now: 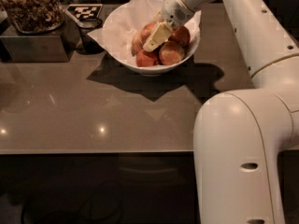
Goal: Pick apple from white bowl
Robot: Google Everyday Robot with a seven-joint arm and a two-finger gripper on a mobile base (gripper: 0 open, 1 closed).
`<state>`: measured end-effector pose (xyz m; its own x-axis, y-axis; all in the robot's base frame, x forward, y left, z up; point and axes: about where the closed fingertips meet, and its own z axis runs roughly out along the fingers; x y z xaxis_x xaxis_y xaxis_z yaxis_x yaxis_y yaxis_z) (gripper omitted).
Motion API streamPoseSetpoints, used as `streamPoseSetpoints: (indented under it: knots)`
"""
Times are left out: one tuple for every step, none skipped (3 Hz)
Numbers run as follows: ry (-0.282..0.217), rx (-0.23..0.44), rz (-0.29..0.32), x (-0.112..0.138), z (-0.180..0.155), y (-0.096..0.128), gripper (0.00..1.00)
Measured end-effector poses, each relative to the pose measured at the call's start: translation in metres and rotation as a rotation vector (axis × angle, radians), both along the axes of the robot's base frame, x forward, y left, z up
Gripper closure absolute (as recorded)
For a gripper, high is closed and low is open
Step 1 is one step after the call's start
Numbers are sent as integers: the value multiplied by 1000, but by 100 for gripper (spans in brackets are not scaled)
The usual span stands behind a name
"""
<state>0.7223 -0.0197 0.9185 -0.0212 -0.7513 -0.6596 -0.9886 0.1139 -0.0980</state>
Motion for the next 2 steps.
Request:
streamPoseSetpoints:
  knots:
    - [0,0,0,0,0,0,66]
    - [-21,18,1,0,7,2,89]
